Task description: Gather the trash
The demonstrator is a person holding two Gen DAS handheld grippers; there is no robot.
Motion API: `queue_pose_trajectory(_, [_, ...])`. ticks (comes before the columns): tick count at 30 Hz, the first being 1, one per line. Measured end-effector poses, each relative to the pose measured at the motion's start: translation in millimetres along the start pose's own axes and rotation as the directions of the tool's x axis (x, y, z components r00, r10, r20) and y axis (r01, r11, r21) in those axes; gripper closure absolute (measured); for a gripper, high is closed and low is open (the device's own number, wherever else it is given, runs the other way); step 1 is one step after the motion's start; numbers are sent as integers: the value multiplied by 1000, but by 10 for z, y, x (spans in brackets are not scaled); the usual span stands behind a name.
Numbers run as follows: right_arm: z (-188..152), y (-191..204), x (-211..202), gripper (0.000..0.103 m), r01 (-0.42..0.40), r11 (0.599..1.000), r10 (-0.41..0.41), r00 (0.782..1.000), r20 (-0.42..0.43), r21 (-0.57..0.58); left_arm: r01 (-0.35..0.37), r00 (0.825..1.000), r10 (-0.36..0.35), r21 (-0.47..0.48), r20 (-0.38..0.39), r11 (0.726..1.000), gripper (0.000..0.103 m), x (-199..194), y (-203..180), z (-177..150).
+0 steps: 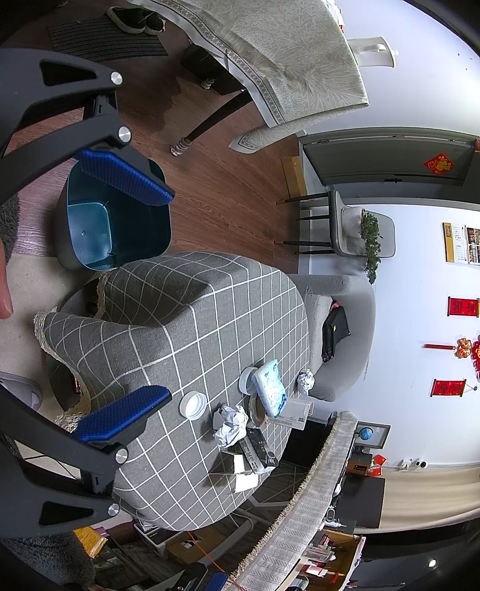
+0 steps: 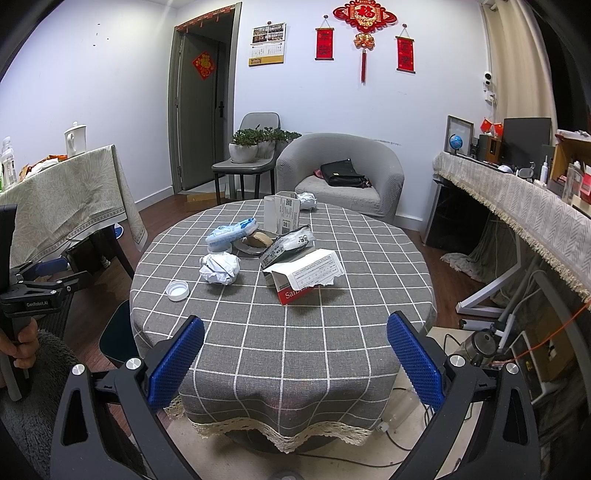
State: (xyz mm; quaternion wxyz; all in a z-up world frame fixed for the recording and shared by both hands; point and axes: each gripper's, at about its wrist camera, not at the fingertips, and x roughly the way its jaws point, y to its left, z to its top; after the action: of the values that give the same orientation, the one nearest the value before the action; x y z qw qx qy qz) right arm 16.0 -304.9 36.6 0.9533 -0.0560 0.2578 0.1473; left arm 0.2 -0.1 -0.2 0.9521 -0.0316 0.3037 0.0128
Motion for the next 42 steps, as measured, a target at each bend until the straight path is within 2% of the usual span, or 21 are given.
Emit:
queue_pose_trajectory(34, [2, -3, 13, 3, 1, 1000, -1, 1000, -9, -4, 0, 1000, 0, 0, -1, 1000, 3, 1, 4, 0])
queue_pose_trajectory(42, [-27, -29, -16, 3, -13, 1000, 13, 1000, 18, 11, 7, 1000, -7, 4, 0, 1000, 3, 5, -22, -17])
